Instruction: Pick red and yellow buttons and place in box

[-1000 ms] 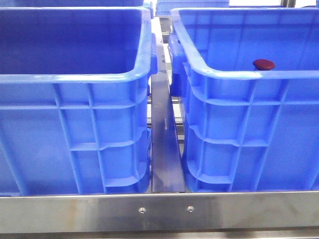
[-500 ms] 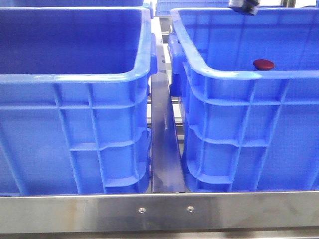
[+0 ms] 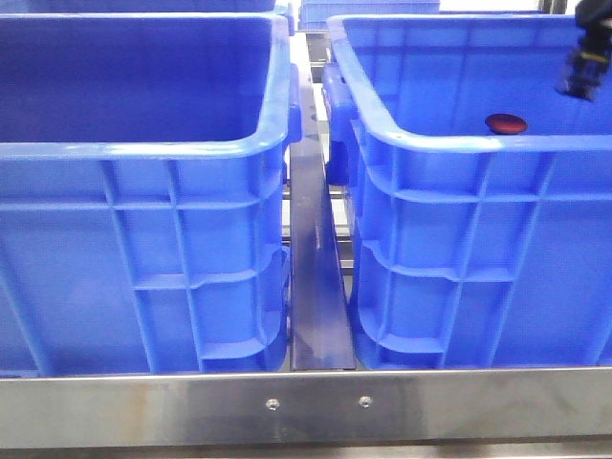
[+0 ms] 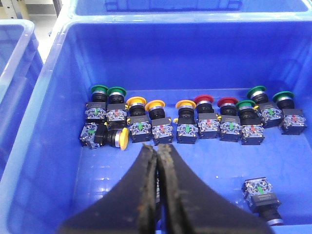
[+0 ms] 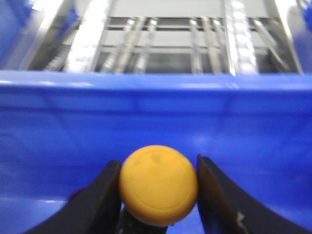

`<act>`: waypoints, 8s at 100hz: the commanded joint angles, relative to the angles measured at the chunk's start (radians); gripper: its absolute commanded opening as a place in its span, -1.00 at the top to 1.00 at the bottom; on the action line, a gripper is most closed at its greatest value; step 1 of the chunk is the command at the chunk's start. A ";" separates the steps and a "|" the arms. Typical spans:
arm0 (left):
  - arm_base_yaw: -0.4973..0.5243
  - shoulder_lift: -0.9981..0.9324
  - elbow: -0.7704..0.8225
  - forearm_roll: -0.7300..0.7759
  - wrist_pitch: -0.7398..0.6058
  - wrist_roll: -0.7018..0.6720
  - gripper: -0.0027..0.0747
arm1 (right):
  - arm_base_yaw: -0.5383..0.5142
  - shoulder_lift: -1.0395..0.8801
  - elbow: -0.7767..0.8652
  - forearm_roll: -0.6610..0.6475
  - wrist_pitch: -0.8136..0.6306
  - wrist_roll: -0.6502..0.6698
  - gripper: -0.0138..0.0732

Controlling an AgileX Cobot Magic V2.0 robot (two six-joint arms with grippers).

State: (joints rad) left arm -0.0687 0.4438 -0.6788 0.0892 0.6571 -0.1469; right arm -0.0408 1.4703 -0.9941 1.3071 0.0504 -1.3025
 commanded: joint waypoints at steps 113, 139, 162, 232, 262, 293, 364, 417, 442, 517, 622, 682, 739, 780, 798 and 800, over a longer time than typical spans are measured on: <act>0.002 0.006 -0.025 0.000 -0.092 -0.007 0.98 | -0.008 0.287 -0.113 0.019 -0.145 -0.012 0.26; 0.002 0.006 -0.025 0.000 -0.092 -0.007 0.98 | -0.008 0.287 -0.106 0.060 -0.114 -0.012 0.26; 0.002 0.006 -0.025 0.000 -0.092 -0.007 0.98 | -0.008 0.283 -0.106 0.061 -0.078 -0.012 0.14; 0.002 0.006 -0.025 0.000 -0.098 -0.007 0.98 | -0.008 0.248 -0.059 0.097 -0.085 -0.012 -0.47; 0.002 0.006 -0.025 0.000 -0.098 -0.007 0.98 | -0.008 0.156 -0.056 0.097 -0.166 -0.014 -0.50; 0.002 0.006 -0.025 0.000 -0.098 -0.007 0.98 | -0.008 -0.071 0.028 0.097 -0.121 -0.014 -0.49; 0.002 0.006 -0.025 0.000 -0.098 -0.007 0.98 | -0.008 -0.823 0.359 0.097 0.013 -0.014 -0.28; 0.002 0.006 -0.025 0.000 -0.098 -0.007 0.98 | -0.008 -0.860 0.381 0.097 0.014 -0.014 0.84; 0.002 0.006 -0.025 0.000 -0.096 -0.007 0.98 | -0.008 -0.860 0.381 0.097 0.014 -0.014 0.84; 0.002 0.006 -0.023 0.000 -0.110 -0.007 0.98 | -0.008 -0.860 0.381 0.097 0.014 -0.014 0.84; 0.002 -0.482 0.701 -0.018 -0.675 -0.007 0.98 | -0.008 -0.860 0.381 0.097 0.017 -0.014 0.84; 0.002 -0.482 0.723 -0.018 -0.712 -0.007 0.98 | -0.008 -0.860 0.381 0.097 0.017 -0.014 0.84; 0.002 -0.482 0.723 -0.018 -0.712 -0.007 0.98 | -0.008 -0.860 0.381 0.097 0.017 -0.014 0.84; 0.002 -0.482 0.723 -0.018 -0.712 -0.007 0.98 | -0.008 -0.860 0.382 -0.014 0.023 0.021 0.84; 0.002 -0.482 0.723 -0.018 -0.712 -0.007 0.98 | -0.005 -0.860 0.382 -0.356 0.032 0.412 0.84; 0.002 -0.482 0.723 -0.018 -0.712 -0.007 0.98 | -0.004 -0.860 0.382 -0.416 0.032 0.470 0.84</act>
State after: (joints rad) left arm -0.0687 -0.0045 -0.0055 0.0787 0.0323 -0.1490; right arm -0.0471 0.6146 -0.5896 1.0913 0.0976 -1.0416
